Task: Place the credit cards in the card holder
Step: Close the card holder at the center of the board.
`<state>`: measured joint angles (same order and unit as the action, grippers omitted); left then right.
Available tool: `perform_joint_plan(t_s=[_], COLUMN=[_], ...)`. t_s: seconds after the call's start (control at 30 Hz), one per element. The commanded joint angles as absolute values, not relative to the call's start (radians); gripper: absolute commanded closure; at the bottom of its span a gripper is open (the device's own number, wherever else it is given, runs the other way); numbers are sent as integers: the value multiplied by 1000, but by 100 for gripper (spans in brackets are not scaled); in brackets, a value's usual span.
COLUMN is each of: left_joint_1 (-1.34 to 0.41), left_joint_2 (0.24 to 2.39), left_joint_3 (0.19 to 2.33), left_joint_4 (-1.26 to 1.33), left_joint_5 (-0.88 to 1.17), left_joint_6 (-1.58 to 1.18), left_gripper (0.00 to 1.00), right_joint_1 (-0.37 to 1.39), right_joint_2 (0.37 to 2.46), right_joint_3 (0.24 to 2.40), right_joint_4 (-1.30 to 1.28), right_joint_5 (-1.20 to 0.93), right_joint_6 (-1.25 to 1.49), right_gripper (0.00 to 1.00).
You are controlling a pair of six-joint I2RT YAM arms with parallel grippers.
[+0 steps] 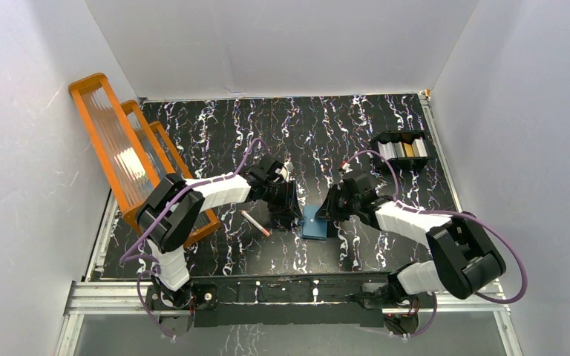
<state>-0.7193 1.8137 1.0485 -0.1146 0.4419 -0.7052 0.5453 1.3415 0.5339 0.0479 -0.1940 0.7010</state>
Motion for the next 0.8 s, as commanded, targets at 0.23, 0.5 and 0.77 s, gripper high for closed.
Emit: perform_joint_plan(t_s=[0.23, 0.5, 0.77], left_joint_1=[-721, -723, -723], left_joint_2=[1844, 1873, 1885], left_joint_3=[1060, 1063, 1075], left_joint_4=[-81, -67, -126], left_joint_5=[501, 497, 425], left_joint_6=[-696, -705, -697], left_gripper=[66, 67, 69], right_joint_1=[581, 582, 583], right_joint_2=[1423, 1418, 1352], right_joint_3=[575, 551, 542], right_joint_4=[91, 136, 154], right_joint_5=[-215, -241, -295], right_joint_6=[705, 725, 790], right_gripper=[72, 76, 68])
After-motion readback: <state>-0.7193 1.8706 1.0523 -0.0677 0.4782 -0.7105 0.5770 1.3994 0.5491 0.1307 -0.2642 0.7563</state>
